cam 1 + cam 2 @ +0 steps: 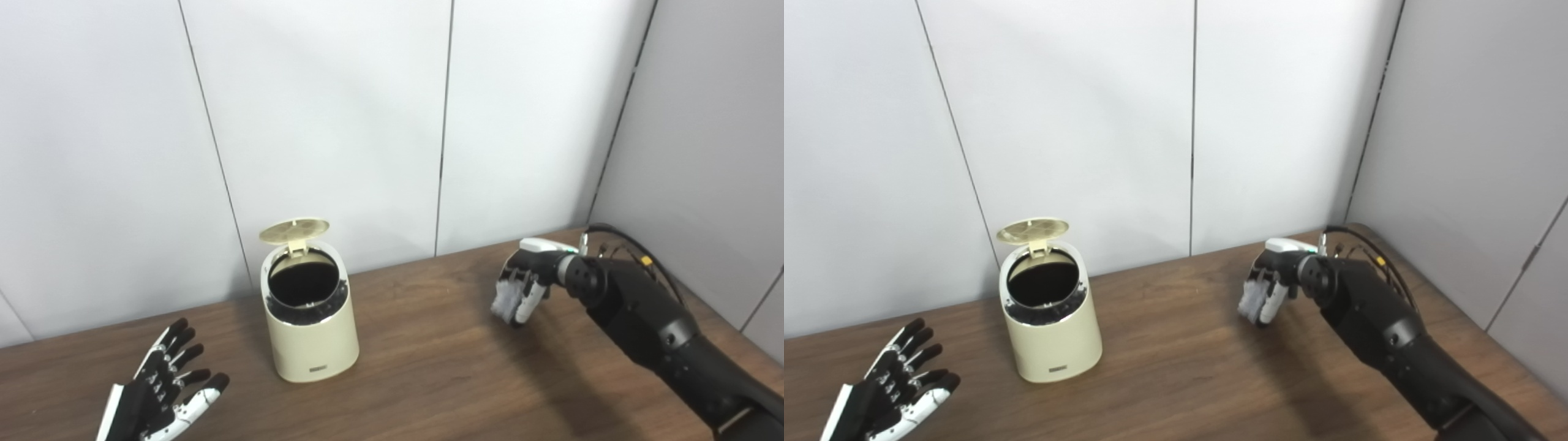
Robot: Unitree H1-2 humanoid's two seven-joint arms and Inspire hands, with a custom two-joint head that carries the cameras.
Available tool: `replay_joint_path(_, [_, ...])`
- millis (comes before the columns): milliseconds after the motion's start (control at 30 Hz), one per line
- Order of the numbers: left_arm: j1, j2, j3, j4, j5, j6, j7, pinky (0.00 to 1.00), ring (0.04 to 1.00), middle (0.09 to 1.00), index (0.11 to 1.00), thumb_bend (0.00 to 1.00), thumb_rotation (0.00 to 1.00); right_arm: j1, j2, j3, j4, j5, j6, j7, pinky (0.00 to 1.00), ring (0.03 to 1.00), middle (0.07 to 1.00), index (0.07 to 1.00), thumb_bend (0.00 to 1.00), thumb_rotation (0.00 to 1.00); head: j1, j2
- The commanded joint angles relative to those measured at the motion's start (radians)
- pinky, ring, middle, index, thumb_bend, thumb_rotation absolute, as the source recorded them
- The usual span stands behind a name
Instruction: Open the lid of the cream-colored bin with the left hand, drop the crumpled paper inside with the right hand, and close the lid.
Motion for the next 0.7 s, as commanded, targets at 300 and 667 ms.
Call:
replay_joint_path(300, [-0.023,0.009,-0.002,-0.021,-0.011,-0.026,-0.008,0.73,0.874,0.922,0.967,0.68,0.16,-0.008,-0.005,-0.056,-0.028,0.028,-0.065,-0.14,0.36,0.4,0.491,0.51,0.52,0.0,0.005,0.008])
replay_joint_path(667, [-0.024,0.007,-0.01,-0.012,-0.011,-0.034,-0.012,0.75,0.871,0.921,0.963,0.7,0.19,-0.03,-0.01,-0.107,-0.212,0.052,-0.024,-0.131,0.36,0.394,0.518,0.506,0.51,0.0,0.029,0.005])
